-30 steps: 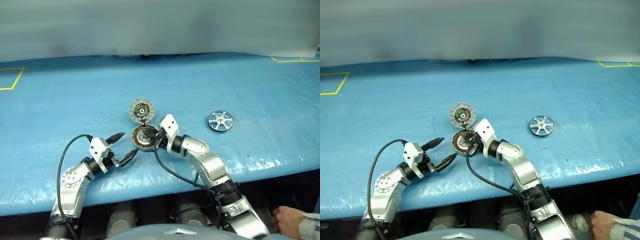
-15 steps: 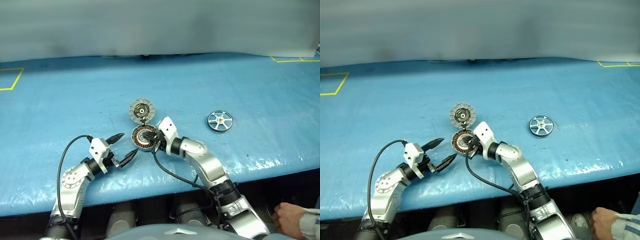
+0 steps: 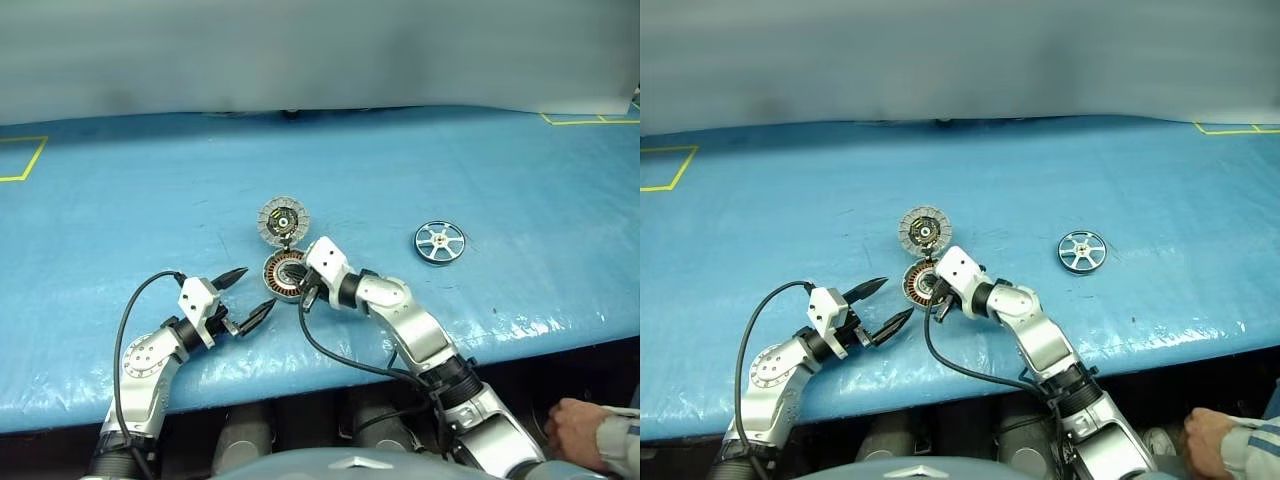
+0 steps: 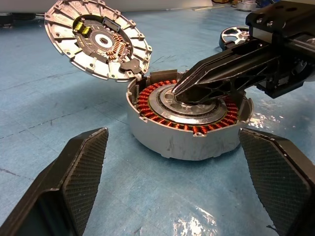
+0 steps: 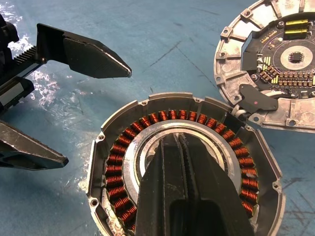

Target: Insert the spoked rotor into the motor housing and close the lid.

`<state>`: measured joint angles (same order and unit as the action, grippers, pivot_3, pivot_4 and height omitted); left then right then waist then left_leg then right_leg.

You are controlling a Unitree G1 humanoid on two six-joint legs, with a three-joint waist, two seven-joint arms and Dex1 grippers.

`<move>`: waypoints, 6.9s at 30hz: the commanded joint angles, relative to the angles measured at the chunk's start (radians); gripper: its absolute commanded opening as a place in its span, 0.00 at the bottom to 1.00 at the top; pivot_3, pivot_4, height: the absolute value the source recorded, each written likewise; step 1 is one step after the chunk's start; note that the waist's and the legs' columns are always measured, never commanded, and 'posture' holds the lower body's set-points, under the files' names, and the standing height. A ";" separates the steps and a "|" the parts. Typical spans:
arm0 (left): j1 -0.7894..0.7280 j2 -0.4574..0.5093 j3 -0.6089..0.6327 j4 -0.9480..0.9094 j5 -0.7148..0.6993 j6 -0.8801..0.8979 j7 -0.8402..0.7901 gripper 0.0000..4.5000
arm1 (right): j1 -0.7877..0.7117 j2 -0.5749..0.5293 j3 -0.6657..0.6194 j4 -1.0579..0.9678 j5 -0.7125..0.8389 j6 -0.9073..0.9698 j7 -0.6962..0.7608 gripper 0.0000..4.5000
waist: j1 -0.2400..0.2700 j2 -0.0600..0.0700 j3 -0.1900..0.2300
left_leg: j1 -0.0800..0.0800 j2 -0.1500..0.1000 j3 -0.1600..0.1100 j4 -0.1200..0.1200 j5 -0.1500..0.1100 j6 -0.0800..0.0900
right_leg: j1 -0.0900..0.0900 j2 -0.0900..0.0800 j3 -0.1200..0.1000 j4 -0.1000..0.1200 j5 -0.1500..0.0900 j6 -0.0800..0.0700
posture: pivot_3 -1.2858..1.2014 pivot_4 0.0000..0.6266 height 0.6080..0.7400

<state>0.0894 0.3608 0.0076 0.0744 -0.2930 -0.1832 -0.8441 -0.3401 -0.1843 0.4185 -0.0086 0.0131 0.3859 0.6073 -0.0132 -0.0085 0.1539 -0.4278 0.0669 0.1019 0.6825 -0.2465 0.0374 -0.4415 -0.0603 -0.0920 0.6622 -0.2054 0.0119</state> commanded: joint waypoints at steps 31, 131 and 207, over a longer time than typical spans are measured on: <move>-0.003 -0.004 -0.006 -0.005 -0.006 -0.018 -0.008 1.00 | 0.015 0.023 -0.089 -0.191 0.040 0.137 -0.071 0.01 | 0.002 0.000 -0.001 | -0.001 0.000 0.000 0.000 0.000 0.000 | 0.000 -0.001 -0.001 0.000 -0.002 -0.003 | 0.52 0.24 1.00; -0.037 0.003 -0.007 0.031 0.004 -0.049 -0.003 1.00 | -0.137 -0.226 -0.243 0.097 0.120 0.019 0.062 0.34 | 0.002 0.000 -0.001 | -0.002 -0.004 0.000 0.000 0.000 0.001 | -0.001 -0.001 0.000 -0.001 0.001 0.001 | 0.52 0.24 1.00; -0.029 0.000 -0.006 0.034 -0.027 -0.069 -0.030 1.00 | -0.013 -0.169 -0.150 -0.070 0.226 0.052 0.237 0.00 | 0.002 0.001 0.000 | 0.008 0.000 0.000 -0.002 -0.001 0.001 | 0.008 -0.002 -0.003 -0.003 -0.005 -0.007 | 0.52 0.24 1.00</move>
<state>0.0641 0.3583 -0.0083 0.1217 -0.3173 -0.2300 -0.8742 -0.3396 -0.3490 0.2599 -0.0491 0.2416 0.4547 0.8312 -0.0108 -0.0079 0.1539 -0.4200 0.0673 0.1016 0.6803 -0.2476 0.0385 -0.4332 -0.0623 -0.0945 0.6593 -0.2103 0.0043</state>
